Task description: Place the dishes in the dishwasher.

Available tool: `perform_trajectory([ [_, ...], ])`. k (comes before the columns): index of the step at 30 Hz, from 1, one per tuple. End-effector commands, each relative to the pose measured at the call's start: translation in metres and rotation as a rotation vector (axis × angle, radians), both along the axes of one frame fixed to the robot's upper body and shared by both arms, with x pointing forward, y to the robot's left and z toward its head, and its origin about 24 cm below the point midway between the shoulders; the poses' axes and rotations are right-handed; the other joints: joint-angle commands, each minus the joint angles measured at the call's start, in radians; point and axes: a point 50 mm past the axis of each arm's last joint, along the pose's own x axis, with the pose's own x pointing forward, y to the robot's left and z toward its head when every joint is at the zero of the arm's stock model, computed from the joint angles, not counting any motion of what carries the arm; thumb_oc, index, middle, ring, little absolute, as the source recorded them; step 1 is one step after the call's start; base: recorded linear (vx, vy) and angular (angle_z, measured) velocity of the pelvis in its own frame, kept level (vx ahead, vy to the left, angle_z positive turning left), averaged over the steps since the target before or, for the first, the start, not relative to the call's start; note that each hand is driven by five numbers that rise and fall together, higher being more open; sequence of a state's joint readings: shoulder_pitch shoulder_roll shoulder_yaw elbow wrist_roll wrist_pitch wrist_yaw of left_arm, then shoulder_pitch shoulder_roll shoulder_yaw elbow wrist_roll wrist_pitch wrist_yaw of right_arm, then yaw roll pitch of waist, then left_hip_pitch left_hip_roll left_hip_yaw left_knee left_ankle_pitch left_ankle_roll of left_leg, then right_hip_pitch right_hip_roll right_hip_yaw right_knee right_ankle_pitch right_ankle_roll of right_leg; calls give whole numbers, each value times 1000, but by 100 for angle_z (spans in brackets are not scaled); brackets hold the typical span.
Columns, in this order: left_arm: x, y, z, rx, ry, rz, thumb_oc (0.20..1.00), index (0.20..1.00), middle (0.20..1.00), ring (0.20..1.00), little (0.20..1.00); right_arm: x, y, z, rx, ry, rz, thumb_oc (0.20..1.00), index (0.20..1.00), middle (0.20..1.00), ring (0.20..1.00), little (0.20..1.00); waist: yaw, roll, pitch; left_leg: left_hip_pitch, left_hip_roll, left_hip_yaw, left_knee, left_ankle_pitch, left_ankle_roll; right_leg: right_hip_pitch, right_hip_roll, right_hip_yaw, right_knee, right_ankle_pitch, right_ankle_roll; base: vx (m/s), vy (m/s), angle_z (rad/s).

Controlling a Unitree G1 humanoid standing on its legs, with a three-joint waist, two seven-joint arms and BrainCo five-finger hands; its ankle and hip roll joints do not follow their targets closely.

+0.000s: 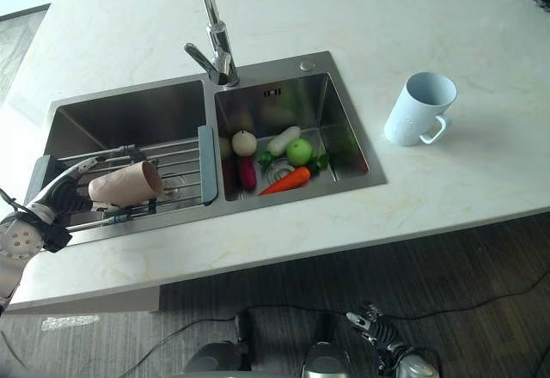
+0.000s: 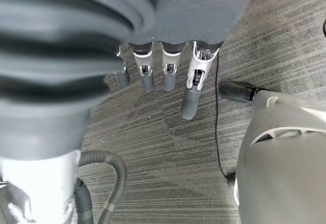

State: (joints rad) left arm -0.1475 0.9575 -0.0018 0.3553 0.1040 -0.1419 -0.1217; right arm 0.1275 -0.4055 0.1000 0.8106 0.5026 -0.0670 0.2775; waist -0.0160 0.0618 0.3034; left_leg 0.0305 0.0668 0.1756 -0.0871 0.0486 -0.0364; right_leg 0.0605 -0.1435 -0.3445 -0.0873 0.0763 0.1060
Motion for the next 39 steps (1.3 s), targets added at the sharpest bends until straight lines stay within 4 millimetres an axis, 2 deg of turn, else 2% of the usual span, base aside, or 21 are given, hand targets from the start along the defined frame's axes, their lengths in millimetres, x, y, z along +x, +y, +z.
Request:
perform_trajectory([
  [1,7,14,33,116,-87,25,1000,1000,1000,1000,1000,15,-7,11,34,-65,-32,1000,1000,1000,1000,1000,-3,-17,6,-15,-15,28,17,-63,8,-28,-34,25,66,-90,72,0,0,0],
  [9,1,25,37,199,-102,55,1000,1000,1000,1000,1000,15,-6,12,45,-72,-37,1000,1000,1000,1000,1000,-1,-16,15,-33,-22,22,28,-65,11,-43,-39,28,74,-86,75,0,0,0],
  [26,18,15,57,206,-191,41,1000,1000,1000,1000,1000,27,-10,20,38,-124,-61,1000,1000,1000,1000,1000,-19,-35,65,-82,-20,30,45,-62,14,-101,-31,54,89,-77,72,-15,2,0],
  [35,23,15,55,217,-109,52,1000,1000,1000,1000,1000,33,-12,25,41,-151,-66,1000,1000,1000,1000,1000,-25,-37,87,-108,-23,27,55,-61,15,-126,-31,61,96,-73,73,0,0,0],
  [36,24,16,52,237,-59,62,875,875,875,875,875,34,-12,26,40,-156,-65,1000,1000,1000,1000,1000,-27,-37,90,-111,-24,26,56,-61,14,-130,-32,62,97,-72,73,0,0,0],
  [37,24,17,49,253,-38,62,573,573,573,573,573,35,-12,27,40,-160,-64,1000,1000,1000,1000,1000,-28,-36,93,-113,-24,26,56,-60,14,-132,-32,63,99,-72,73,0,0,0],
  [38,23,18,48,269,-21,58,423,423,423,423,423,37,-12,29,40,-165,-63,1000,1000,1000,1000,1000,-30,-36,97,-115,-25,26,56,-60,15,-136,-31,65,100,-71,73,-33,11,1],
  [39,24,18,45,304,32,52,200,200,200,200,200,40,-13,31,40,-178,-66,1000,1000,1000,1000,1000,-32,-35,103,-117,-26,28,55,-59,16,-139,-31,66,99,-69,73,-38,13,0],
])
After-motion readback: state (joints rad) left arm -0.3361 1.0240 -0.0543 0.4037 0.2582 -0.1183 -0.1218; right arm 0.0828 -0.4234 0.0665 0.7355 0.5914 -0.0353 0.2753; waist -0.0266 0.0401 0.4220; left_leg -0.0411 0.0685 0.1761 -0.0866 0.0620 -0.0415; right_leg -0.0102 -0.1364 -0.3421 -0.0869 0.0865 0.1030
